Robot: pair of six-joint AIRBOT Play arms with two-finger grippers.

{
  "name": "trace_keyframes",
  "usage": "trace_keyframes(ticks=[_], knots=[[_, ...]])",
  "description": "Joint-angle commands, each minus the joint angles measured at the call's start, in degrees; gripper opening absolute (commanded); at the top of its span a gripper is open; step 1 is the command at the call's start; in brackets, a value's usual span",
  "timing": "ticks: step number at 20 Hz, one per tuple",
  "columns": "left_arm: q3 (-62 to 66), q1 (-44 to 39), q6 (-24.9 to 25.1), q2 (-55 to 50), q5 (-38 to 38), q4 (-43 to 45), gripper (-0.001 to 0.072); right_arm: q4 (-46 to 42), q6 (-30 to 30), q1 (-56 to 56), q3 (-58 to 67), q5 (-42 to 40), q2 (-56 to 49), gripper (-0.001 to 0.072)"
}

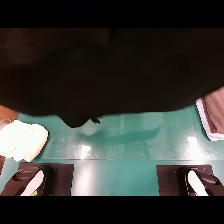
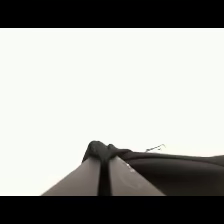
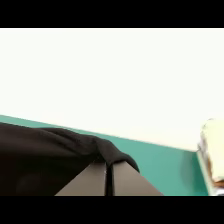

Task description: Fold the shirts.

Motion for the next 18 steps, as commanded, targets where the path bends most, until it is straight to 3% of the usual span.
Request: trace_keyframes(ticks=[1, 4, 9, 14, 18], knots=[[0.1, 0.0, -1.8, -0.6, -1.1, 2.1, 0.0028, -2.4, 2.1, -0.1, 8.2, 7.9, -3.7, 0.0016], [-9.4, 0.0, -3.2, -2.4, -3.9, 5.8, 0.0028, -1.9, 6.3, -0.1, 11.1, 18.6, -12.5, 0.0016], [-21.2, 0.0, -3.0, -15.9, -15.1, 6.1, 0.0028, -2.4, 7.8, 3.0, -2.1, 25.4, -27.4, 0.0016], [-26.1, 0.0, -2.9, -35.6, -17.2, 6.1, 0.0029, -2.4, 7.8, 7.1, -11.1, 23.5, -44.5, 0.0017], [-26.1, -0.1, -1.7, -47.8, -6.5, 5.7, 0.0029, -2.4, 7.8, 7.5, -6.7, 12.6, -56.4, 0.0016]])
